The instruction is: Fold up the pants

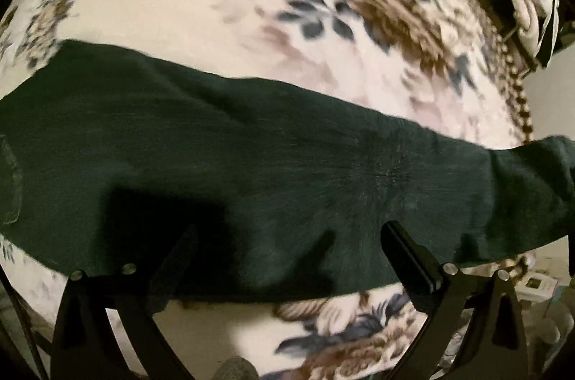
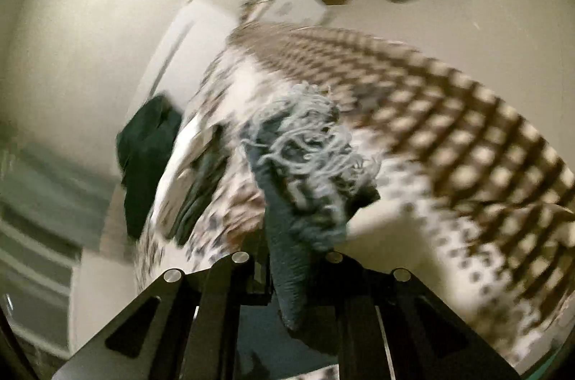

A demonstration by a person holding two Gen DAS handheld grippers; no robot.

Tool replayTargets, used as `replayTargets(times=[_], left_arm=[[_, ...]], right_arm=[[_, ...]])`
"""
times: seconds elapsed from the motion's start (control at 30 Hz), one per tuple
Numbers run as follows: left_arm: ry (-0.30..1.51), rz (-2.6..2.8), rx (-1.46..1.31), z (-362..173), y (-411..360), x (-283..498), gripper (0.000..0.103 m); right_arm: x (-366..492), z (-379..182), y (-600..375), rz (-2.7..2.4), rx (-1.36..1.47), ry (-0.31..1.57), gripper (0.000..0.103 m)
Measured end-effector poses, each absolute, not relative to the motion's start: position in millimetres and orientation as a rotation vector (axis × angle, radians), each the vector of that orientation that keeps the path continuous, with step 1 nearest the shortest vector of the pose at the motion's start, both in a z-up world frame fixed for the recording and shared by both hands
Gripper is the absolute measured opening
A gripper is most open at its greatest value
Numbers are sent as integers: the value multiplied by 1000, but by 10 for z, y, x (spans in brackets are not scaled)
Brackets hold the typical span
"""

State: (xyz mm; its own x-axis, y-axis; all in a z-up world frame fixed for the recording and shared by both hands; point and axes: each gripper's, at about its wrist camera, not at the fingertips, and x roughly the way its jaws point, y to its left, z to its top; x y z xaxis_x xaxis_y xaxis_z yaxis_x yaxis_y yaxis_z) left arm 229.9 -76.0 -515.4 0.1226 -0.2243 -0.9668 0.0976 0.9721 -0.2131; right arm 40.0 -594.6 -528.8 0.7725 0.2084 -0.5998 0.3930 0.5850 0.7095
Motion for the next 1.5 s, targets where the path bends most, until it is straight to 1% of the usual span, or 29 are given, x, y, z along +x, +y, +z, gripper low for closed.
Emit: replayTargets(times=[0.1,0.2,0.33,0.4,0.5,0.57,0.6,0.63,0.67,0.7,0.8,0.87,0.93,1.0,1.07,1.1,1.13,1.17,1.2,1.23,1.27,1.33,1.37,1.43,1.5], left_arm=[[1417,-212,-155,-4981,-421,2227,103],[1407,-166,-201,-4861,37,2093,103],[1391,-63,-235,-4754,790,2018,103],[1383,-12,-238,-4773,1166,2023,103],[1386,34,-228,-4857,1555,2056,103],[1381,49,-245,-4881,1732,2099,103],[1378,50,-254,-4894,1760,2123,103],[1371,45,-269,-4897,1771,2164,103],[1363,35,-287,-4880,1786,2193,103],[1359,16,-311,-4873,1764,2233,103],[1366,-50,-384,-4899,1619,2378,103],[1390,-101,-417,-4945,1537,2489,103],[1447,-153,-414,-5123,1322,2595,103],[1514,-189,-354,-5385,1050,2722,103],[1527,-208,-275,-5566,848,2815,100],[1516,-203,-216,-5606,767,2834,97],[1500,-199,-172,-5612,721,2827,81],[1455,-195,-103,-5566,659,2798,59],[1408,-209,-52,-5483,619,2738,40],[1384,-231,-40,-5420,607,2687,14],[1361,-228,-30,-5335,625,2622,8],[1335,-208,-41,-5218,718,2529,6],[1337,-180,-55,-5199,788,2512,1],[1341,-99,-79,-5228,966,2517,0],[1383,-39,-170,-5347,1234,2581,0]], right_arm=[[668,-5046,-5330,-52,853,756,12],[937,-5025,-4487,34,735,839,11],[1225,-5350,-3110,151,540,965,11],[1345,-5640,-2401,216,420,1035,11],[1393,-6063,-1661,278,240,1123,12],[1428,-6390,-1337,282,132,1231,35],[1435,-6420,-1279,306,126,1241,41],[1447,-6403,-1306,338,169,1244,58],[1438,-6352,-1353,358,220,1251,82],[1431,-6287,-1429,374,276,1257,89],[1291,-5999,-1831,382,423,1224,90],[1162,-5857,-2172,284,444,1235,90],[1027,-5872,-2568,161,467,1253,90],[939,-5976,-2918,65,511,1283,90],[861,-6113,-3276,-44,569,1315,90],[799,-6202,-3463,-93,624,1322,90],[770,-6247,-3620,-125,662,1320,90],[743,-6285,-3722,-153,691,1318,90],[747,-6349,-3801,-174,716,1317,90],[714,-6380,-3860,-185,741,1315,90],[715,-6403,-3897,-189,756,1312,90],[740,-6456,-3929,-186,771,1315,90],[777,-6491,-3913,-181,775,1318,90],[895,-6586,-3849,-172,771,1346,90],[1069,-6705,-3750,-168,745,1382,89]])
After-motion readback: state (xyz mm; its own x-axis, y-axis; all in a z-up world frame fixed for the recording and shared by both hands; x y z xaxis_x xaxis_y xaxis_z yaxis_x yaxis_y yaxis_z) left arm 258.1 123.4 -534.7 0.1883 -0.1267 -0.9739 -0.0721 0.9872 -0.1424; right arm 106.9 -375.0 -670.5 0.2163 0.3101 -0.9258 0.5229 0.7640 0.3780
